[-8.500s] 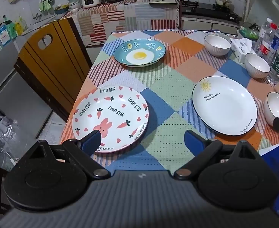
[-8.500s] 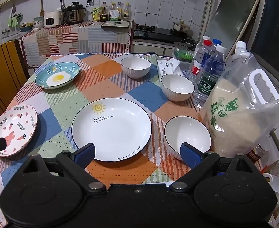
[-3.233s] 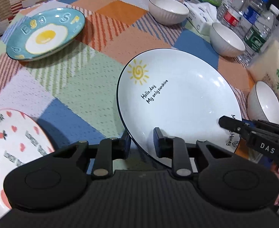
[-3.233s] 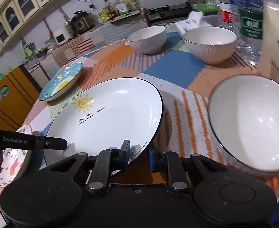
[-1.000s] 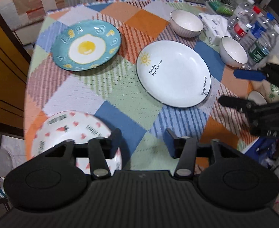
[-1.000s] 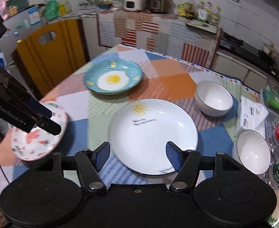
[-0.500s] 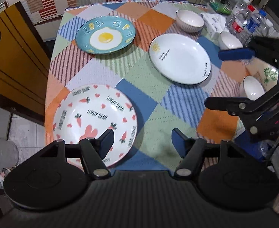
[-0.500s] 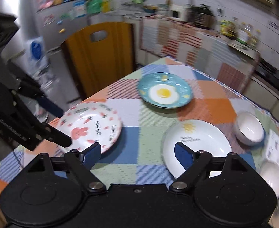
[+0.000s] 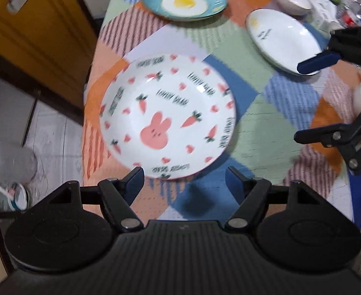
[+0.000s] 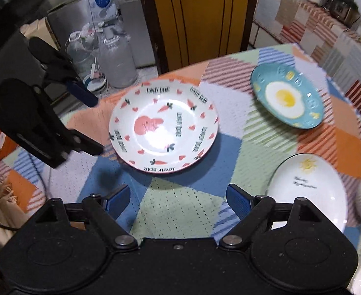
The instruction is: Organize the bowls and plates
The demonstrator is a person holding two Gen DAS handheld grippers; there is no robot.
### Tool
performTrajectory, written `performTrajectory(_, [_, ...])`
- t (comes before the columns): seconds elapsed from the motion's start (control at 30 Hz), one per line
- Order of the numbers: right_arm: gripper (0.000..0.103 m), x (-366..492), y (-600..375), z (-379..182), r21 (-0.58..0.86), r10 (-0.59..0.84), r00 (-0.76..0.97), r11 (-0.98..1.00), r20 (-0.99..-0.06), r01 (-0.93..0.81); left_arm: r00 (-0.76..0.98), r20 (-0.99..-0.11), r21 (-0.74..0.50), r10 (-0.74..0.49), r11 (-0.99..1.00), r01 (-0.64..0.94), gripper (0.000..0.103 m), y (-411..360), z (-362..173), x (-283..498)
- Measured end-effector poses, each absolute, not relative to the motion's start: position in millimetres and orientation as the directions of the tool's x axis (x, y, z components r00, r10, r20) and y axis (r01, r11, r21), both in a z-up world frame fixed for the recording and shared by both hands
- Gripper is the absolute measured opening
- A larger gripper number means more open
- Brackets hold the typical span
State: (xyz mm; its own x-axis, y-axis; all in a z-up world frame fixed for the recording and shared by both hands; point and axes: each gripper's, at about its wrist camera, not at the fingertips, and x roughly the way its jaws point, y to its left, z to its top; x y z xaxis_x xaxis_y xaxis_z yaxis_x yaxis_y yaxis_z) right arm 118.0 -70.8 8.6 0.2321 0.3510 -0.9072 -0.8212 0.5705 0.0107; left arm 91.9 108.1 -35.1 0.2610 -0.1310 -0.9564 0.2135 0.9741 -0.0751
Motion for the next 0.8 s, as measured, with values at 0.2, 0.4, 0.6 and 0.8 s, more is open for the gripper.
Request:
performTrajectory(0.2, [0.086,131.3,-66.7,-29.9,0.011,0.398,0.279,0.59,-0.874,-0.807,0.245,-0.966,-0.033,-0.077,0.983,0.18,0.072,126.5,-59.4,103.5])
performTrajectory(0.4, [0.086,155.7,-53.6,-44.1,0.094,0.462,0.264,0.619,-0.847,-0.78,0.213,-0.974,-0.046,-0.073,0.991,0.128,0.072,147.4,-83.0,115.5])
performTrajectory(0.6, [0.083,174.7,-33.8,-60.8,0.162,0.48,0.24,0.655,-0.844,-0.738,0.194,-0.979,-0.043,-0.066,0.992,0.119,0.069,161.7,-97.4,118.2])
performTrajectory(0.8, [0.071,187.0,-30.8,-81.0,0.202,0.434,0.228,0.743,-0.872,-0.638,0.194,-0.975,-0.095,-0.11,0.992,0.085,0.068,176.9,-100.2,121.6])
